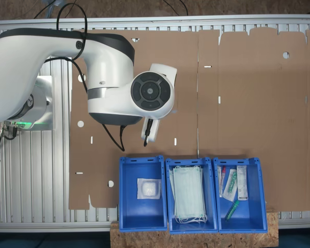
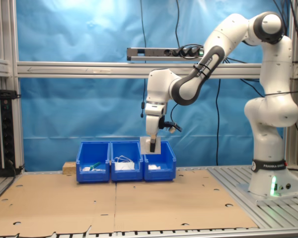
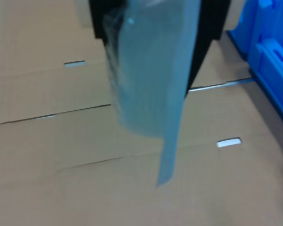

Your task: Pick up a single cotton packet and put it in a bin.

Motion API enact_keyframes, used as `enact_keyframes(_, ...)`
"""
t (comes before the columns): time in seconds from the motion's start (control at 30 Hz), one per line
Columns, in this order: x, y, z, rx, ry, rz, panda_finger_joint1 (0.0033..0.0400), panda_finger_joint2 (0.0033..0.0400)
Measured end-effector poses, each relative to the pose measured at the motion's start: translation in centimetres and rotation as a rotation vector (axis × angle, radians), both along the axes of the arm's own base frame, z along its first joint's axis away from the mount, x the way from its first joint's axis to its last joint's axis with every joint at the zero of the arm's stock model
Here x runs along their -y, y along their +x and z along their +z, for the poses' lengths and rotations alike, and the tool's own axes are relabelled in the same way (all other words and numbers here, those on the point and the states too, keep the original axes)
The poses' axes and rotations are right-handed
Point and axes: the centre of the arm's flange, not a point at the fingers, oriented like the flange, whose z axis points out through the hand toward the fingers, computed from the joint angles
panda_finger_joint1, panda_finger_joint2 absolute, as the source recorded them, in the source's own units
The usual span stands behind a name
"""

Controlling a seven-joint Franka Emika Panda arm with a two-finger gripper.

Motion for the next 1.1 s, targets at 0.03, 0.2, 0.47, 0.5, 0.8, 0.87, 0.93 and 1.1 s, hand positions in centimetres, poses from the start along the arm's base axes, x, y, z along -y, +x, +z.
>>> enact_keyframes(0.03, 0.5, -0.1, 0.1, 0.001, -0.002, -0.012, 0.0053, 0.0053)
enact_keyframes(0.2, 3.5, -0.4, 0.3, 0.004, -0.008, -0.099, 0.0053, 0.0053)
enact_keyframes(0.47, 9.6, -1.2, 0.8, 0.017, -0.011, -0.31, 0.0053, 0.0053)
enact_keyframes(0.5, 10.2, -1.3, 0.8, 0.018, -0.01, -0.335, 0.0053, 0.0053)
enact_keyframes(0.8, 14.5, -2.6, 0.3, 0.013, -0.004, -0.549, 0.0053, 0.0053)
enact_keyframes(0.87, 15.1, -2.8, 0.2, 0.011, -0.002, -0.59, 0.0053, 0.0053)
enact_keyframes(0.93, 15.5, -3.0, 0.0, 0.01, 0.0, -0.629, 0.0053, 0.0053)
enact_keyframes(1.1, 16.3, -3.4, -0.1, 0.011, 0.005, -0.721, 0.0053, 0.0053)
